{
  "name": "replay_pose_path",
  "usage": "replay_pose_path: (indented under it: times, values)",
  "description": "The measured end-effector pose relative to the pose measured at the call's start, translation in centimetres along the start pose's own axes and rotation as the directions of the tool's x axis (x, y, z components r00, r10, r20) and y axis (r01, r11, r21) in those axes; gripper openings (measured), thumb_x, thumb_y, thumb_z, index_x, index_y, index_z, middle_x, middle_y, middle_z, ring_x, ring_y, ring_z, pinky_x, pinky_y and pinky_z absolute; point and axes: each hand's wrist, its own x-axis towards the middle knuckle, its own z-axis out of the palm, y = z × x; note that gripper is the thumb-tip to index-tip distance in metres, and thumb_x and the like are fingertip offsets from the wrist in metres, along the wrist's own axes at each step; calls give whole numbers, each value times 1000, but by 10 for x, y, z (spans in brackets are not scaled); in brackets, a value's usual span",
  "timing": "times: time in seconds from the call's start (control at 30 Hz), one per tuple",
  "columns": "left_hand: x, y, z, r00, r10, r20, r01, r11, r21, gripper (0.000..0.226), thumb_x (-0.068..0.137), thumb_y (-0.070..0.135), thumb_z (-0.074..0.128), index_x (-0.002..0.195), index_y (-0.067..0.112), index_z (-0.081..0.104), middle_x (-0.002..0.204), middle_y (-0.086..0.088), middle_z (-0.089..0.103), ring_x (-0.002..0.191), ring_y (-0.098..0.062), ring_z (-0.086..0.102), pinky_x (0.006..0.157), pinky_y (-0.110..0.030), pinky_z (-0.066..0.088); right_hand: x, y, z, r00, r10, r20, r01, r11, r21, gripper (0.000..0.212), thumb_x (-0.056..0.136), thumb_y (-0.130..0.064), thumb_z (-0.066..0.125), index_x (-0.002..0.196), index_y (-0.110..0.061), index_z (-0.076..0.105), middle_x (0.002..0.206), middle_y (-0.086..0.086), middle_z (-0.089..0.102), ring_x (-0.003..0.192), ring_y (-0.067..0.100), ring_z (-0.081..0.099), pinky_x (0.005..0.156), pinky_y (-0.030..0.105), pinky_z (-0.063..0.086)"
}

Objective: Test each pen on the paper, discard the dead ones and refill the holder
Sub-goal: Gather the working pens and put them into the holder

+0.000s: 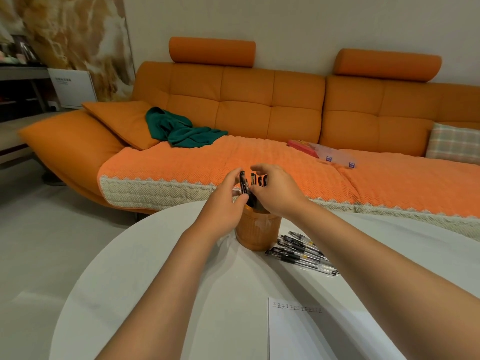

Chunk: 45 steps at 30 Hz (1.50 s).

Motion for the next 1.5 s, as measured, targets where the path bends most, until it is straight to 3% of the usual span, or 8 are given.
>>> replay_pose_path:
  times: [0.23,0.37,0.5,0.77,0.93,1.07,1.3,1.5]
  values:
    - [1,-5,-4,999,-22,30,21,999,42,69,102,22,52,156,39,14,152,5,42,131,-14,47,95,-29,38,5,-4,-4,995,-33,99,31,999,20,47,98,-5,51,143,-18,53,147,2,53,139,23,44,110,39,38]
    - [-1,-1,-6,1000,-12,-12,13,997,73,73,101,24,53,156,42,9,136,13,52,102,-4,56,85,-28,40,-1,-5,-9,997,-69,28,66,995,80,41,97,-12,61,136,-22,59,133,2,61,114,23,59,99,45,50]
    - [-3,3,-7,997,43,-64,-32,986,164,60,101,17,51,149,46,31,124,9,60,93,-1,57,79,-26,42,-4,-6,-13,997,-46,57,41,995,90,37,97,-13,60,134,-16,60,135,6,62,123,25,57,99,37,49]
    - [-3,1,-6,995,31,-90,-30,1000,8,67,96,18,62,149,42,30,126,11,54,102,-2,59,87,-32,51,4,-6,-8,998,-50,38,46,996,78,15,98,-25,60,98,-12,67,90,5,66,84,24,59,59,31,43]
    - [-5,-7,1,998,-52,40,52,998,-20,68,87,33,73,146,30,40,131,12,53,117,-13,58,85,-28,46,10,-11,-4,986,-67,152,77,995,-57,23,101,-23,55,111,-7,69,102,12,70,90,28,63,71,37,50]
    - [-5,-10,4,996,-73,53,78,991,-105,69,89,29,72,148,32,35,136,13,53,120,-10,56,88,-27,44,14,-12,-3,968,-25,250,42,997,-64,34,103,-20,51,134,-6,59,115,15,68,67,14,55,72,36,49]
    - [-6,-5,3,997,-58,41,54,995,81,77,94,34,65,156,33,19,155,6,36,135,-16,44,107,-42,43,1,4,-14,996,-43,75,36,995,89,59,97,-23,63,151,-24,40,145,3,51,98,24,61,88,43,55]
    - [-20,24,3,975,138,-175,-92,965,248,38,95,23,60,131,26,47,118,5,49,90,-8,54,79,-25,42,-32,26,-40,997,-15,-74,25,989,146,26,97,-13,58,121,-23,63,122,-4,61,84,11,57,80,34,49]
